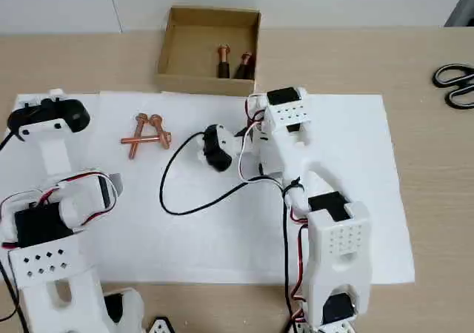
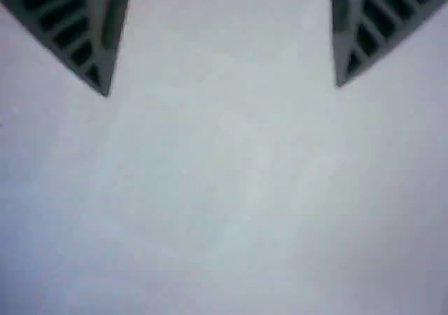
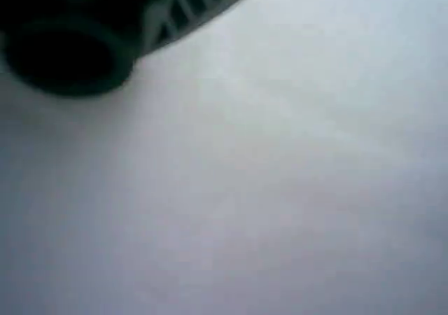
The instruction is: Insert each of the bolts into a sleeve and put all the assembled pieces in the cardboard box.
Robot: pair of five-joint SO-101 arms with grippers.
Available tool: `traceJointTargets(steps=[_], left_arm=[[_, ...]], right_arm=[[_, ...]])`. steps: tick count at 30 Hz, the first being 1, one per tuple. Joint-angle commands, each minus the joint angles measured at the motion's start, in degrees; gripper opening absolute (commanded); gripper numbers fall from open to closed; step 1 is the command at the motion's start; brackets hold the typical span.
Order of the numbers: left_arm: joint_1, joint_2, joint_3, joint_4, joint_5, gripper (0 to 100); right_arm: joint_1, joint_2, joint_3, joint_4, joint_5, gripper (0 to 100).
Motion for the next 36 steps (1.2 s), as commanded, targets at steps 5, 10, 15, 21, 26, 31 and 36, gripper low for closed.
traceJointTargets(steps=[5, 10, 15, 21, 26, 31, 36], left_arm=[[-0.1, -0.4, -0.6, -0.2, -0.1, 20], [0.0, -0.4, -0.6, -0.2, -0.1, 20], [0.0, -0.4, -0.7, -0.2, -0.1, 20], [0.0, -0.4, -0.7, -0.2, -0.1, 20], [0.1, -0.4, -0.7, -0.7, -0.1, 20], [1.0, 2.4, -0.9, -2.1, -4.2, 20], [1.3, 17.8, -8.1, -3.3, -5.6, 20]], right_arm=[[3.6, 1.6, -6.9, 8.2, -5.5, 0.4], [3.4, 1.5, -15.0, 14.1, -16.4, 0.5], [3.7, 1.5, -19.8, 14.1, -30.2, 0.4], [3.4, -1.5, -21.1, 14.2, -42.8, 0.4], [3.6, -9.9, -21.0, 14.2, -52.8, 0.4], [3.9, -18.3, -20.7, 14.5, -60.4, 0.4], [4.7, -23.3, -20.0, 14.7, -63.3, 0.4]])
